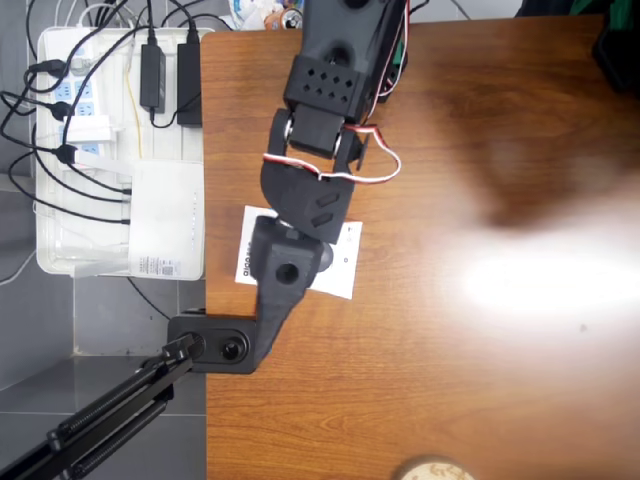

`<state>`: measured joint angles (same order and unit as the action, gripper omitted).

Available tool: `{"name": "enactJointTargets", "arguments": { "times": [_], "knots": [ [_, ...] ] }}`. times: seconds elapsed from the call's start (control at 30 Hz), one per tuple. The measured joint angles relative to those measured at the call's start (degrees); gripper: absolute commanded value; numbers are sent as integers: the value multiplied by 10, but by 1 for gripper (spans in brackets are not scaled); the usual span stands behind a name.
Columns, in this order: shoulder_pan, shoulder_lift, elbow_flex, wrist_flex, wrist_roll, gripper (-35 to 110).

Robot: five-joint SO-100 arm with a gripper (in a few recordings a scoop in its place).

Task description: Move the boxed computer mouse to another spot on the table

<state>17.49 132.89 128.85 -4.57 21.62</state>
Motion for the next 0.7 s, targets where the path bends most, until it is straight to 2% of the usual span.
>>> {"name": "enactJointTargets", "arguments": {
  "times": [0.1, 0.3, 0.5, 0.7],
  "knots": [
    [0, 6, 33, -200, 10, 0],
    [-6, 62, 120, -462, -53, 0],
    [-50, 234, 218, -530, -101, 0],
    [-80, 417, 311, -580, -96, 0]
  ]
}}
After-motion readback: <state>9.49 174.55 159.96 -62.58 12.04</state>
